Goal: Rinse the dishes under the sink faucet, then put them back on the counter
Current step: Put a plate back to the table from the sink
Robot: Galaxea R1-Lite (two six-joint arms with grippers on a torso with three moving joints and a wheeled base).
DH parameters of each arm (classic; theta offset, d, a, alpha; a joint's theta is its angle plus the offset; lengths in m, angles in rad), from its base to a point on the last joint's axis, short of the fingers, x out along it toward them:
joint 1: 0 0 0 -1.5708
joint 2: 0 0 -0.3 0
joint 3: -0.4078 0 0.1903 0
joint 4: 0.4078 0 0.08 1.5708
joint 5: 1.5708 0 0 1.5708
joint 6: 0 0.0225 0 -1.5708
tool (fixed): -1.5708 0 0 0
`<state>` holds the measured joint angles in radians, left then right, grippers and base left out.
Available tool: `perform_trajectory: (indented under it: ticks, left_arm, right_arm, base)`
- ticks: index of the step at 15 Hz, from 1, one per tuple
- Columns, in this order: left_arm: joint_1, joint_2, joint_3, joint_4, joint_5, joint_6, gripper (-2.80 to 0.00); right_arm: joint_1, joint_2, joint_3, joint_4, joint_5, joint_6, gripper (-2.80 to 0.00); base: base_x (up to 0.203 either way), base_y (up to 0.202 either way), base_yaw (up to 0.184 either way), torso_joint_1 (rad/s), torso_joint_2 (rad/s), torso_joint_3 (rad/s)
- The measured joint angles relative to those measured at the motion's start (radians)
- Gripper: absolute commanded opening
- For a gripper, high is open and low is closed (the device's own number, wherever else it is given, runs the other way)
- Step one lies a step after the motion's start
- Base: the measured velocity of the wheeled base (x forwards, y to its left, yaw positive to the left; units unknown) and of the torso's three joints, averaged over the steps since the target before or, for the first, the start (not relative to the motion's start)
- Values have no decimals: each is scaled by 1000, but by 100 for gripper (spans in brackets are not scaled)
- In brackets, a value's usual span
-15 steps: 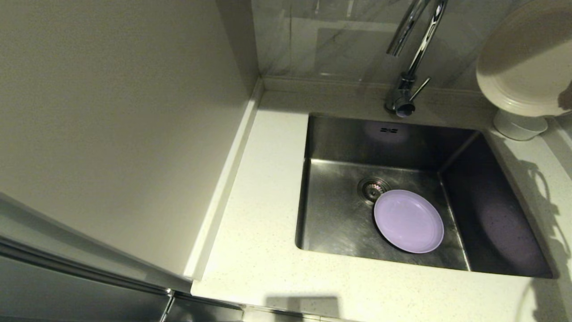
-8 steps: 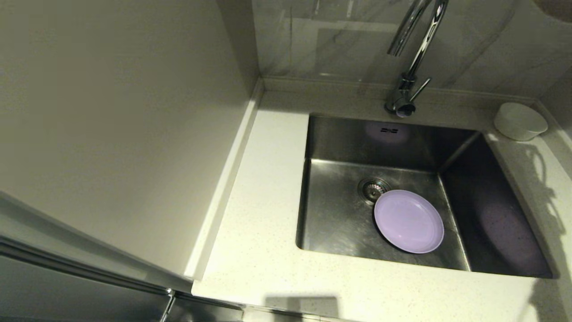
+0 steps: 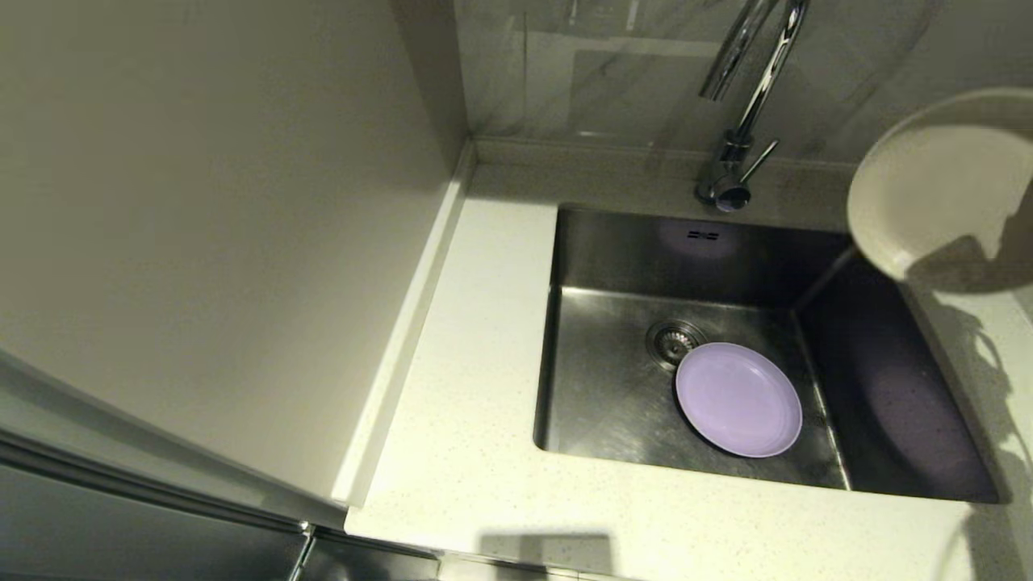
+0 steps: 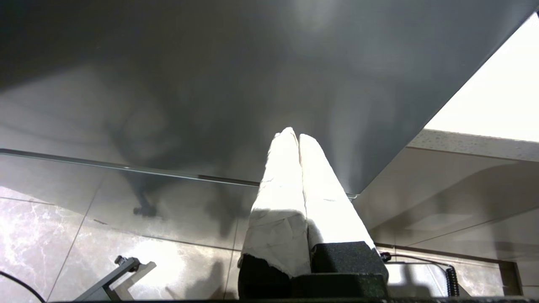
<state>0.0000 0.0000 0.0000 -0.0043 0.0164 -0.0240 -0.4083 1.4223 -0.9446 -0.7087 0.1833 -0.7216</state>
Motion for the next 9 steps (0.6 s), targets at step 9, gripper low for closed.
perform_trajectory:
  ticks: [9]
  left_arm:
    - [0, 0, 0, 0, 0, 0, -280]
  right_arm:
    - [7, -61, 22, 6, -7, 17, -280]
  base:
    - [0, 0, 0, 0, 0, 0]
